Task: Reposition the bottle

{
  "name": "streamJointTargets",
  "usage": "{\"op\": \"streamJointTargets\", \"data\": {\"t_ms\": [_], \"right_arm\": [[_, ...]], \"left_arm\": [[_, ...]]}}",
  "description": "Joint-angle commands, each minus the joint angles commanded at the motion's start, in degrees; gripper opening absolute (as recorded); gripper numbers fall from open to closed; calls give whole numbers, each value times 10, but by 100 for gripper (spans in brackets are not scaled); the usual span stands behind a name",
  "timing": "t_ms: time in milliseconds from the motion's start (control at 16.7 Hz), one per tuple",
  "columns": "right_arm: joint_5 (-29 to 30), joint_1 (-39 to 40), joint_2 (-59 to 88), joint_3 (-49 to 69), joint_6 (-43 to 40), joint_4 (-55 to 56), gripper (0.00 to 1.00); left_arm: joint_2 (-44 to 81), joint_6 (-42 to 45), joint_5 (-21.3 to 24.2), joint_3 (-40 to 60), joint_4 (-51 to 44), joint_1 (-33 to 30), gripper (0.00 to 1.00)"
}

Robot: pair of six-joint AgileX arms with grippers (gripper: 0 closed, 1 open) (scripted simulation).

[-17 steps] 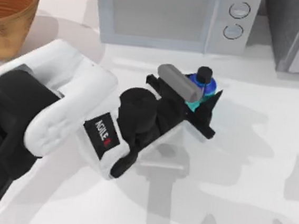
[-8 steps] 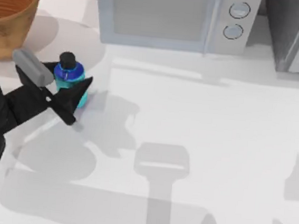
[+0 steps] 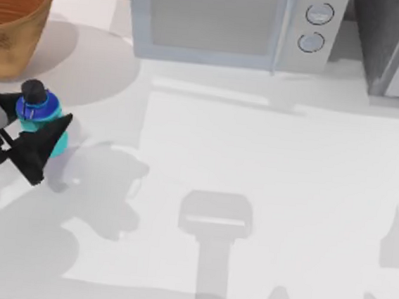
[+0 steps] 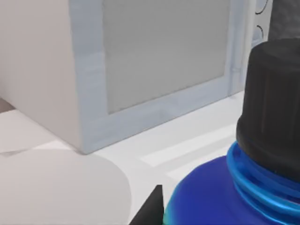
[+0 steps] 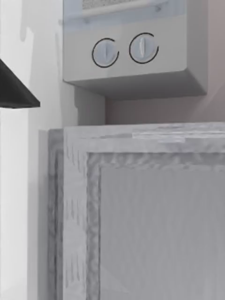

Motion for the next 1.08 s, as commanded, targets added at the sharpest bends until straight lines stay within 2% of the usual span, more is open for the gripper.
{"op": "streamJointTargets", "data": {"t_ms": [240,660,900,1080], "right_arm": [[0,0,0,0,0,0,100],[0,0,0,0,0,0,100],[0,0,0,0,0,0,100],[0,0,0,0,0,0,100]], "left_arm": [[12,1,-7,10,0,-10,0],[100,-4,-83,98,6,-84,0],[105,-4,-87,103,6,-88,0],[105,-4,-87,103,6,-88,23]]}}
